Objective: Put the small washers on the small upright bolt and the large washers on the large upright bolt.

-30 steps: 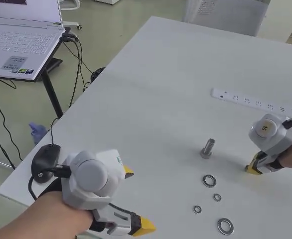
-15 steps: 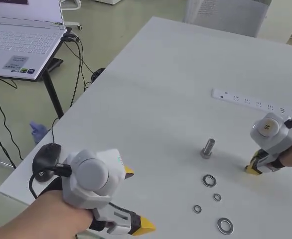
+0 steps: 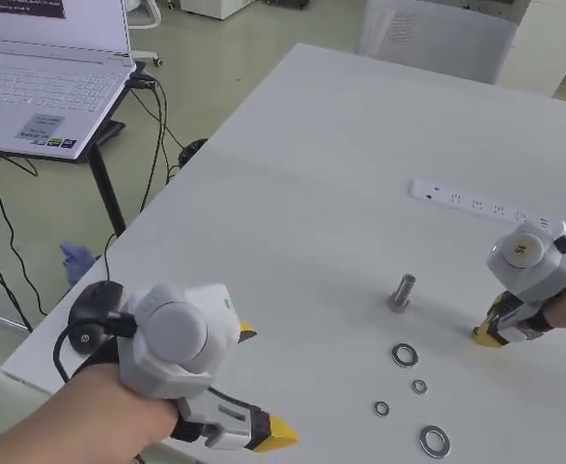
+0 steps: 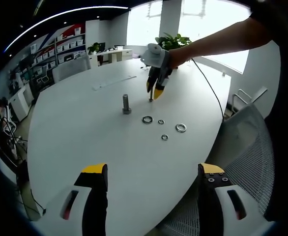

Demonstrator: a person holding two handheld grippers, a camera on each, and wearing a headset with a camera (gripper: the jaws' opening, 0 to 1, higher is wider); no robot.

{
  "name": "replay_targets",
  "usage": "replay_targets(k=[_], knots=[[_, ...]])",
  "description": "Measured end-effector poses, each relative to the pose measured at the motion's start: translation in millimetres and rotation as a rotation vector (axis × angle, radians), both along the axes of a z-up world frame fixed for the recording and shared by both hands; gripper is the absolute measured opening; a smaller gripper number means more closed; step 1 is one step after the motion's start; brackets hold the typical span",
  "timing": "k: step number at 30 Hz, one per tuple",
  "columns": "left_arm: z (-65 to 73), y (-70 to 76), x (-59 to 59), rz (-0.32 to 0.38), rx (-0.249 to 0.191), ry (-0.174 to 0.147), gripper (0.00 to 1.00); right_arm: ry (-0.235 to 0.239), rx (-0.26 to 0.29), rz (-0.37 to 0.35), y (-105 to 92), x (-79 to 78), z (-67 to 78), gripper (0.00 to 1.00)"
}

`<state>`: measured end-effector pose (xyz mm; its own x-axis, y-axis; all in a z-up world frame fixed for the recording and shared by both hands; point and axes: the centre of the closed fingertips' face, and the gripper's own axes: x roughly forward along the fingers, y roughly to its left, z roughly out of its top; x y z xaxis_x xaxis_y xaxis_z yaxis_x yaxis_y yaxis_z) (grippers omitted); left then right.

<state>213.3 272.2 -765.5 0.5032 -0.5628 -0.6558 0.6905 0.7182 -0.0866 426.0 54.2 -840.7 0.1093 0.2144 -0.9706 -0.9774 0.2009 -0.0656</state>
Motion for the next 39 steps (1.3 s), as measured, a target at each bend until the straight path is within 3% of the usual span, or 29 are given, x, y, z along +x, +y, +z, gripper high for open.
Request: replay_targets(k=[7, 15, 20, 25, 27, 32, 39], knots=[[0.0, -1.2, 1.5, -0.008, 0.023, -0.010, 0.74, -0.015, 0.004, -0.019, -2.2, 1.6, 19.6, 0.34], [-0.3, -0.9, -2.3, -0.029, 0.035, -0.004, 0.74, -0.030, 0.016, -0.023, 9.2, -13.8, 40.6, 0.34], [7.1, 1.2, 0.6, -0.047, 0.041, -0.012, 0.73, -0.025, 0.044, -0.024, 19.2, -29.6, 49.2, 0.34], [19.0, 5.6, 6.7, -0.064, 0.048, -0.034, 0.73, -0.025, 0.038, -0.006, 23.0, -44.5, 51.3, 0.34], [21.4, 7.9, 7.7, -0.067, 0.048, -0.038, 0.73, -0.019, 0.044, -0.007, 21.5, -40.3, 49.3, 0.34], [23.1, 8.7, 11.1, -0.072, 0.049, -0.041, 0.72, -0.004, 0.048, -0.016, 21.2, -55.0, 45.0, 0.34], [23.1, 8.9, 7.4, -0.090, 0.058, -0.038, 0.71, 0.007, 0.051, -0.007, 25.2, -78.5, 37.6, 0.33]])
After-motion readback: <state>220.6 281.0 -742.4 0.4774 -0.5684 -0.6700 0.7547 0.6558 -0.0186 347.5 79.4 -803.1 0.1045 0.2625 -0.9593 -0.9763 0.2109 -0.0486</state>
